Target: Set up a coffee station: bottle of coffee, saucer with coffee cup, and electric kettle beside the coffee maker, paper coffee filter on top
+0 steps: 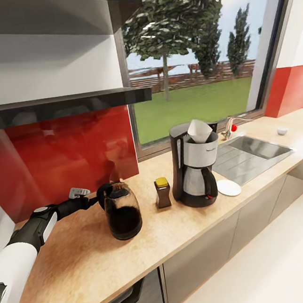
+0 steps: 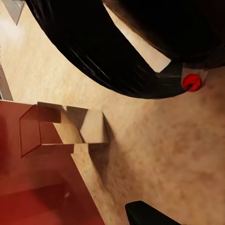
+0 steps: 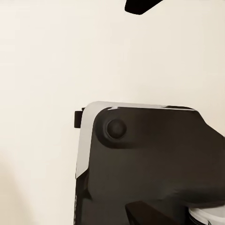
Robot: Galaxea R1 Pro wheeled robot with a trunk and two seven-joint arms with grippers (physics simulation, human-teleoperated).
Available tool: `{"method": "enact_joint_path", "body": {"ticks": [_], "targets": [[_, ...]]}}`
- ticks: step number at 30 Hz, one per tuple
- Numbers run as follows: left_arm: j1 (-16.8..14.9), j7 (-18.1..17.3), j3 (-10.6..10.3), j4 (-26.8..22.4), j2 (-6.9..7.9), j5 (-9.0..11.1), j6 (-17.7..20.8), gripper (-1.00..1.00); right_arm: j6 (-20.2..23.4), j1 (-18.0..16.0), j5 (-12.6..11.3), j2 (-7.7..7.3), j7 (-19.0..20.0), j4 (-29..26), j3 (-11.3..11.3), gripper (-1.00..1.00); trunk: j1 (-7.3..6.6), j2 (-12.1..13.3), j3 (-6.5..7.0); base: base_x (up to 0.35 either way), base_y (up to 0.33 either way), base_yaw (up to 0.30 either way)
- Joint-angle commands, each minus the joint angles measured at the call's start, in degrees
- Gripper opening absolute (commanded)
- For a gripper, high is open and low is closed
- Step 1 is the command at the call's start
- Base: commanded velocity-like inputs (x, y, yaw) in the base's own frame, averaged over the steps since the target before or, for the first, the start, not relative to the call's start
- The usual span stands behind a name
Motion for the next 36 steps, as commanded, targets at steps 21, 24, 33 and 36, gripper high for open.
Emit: {"method": "enact_joint_path", "body": {"ticks": [21, 24, 33, 36], "targets": [[0.0, -0.1, -0.3, 0.0, -0.71, 0.3, 0.4, 1.0, -0.2, 0.0, 0.3, -0.08, 0.2, 0.0, -0.5, 1.0, 0.04, -0.1, -0.13, 0.027, 0.0, 0.0], [0.0, -0.1, -0.3, 0.0, -0.72, 0.3, 0.4, 1.0, -0.2, 0.0, 0.3, -0.08, 0.2, 0.0, -0.5, 1.0, 0.04, -0.1, -0.13, 0.083, -0.015, 0.0], [0.0, -0.1, -0.3, 0.0, -0.72, 0.4, 0.4, 1.0, -0.2, 0.0, 0.3, -0.08, 0.2, 0.0, -0.5, 1.0, 0.04, -0.1, -0.13, 0.042, -0.008, 0.0], [0.0, -0.1, -0.3, -0.1, -0.72, 0.4, 0.4, 1.0, -0.2, 0.0, 0.3, -0.08, 0.2, 0.0, -0.5, 1.0, 0.04, -0.1, -0.13, 0.001, 0.0, 0.0]]}}
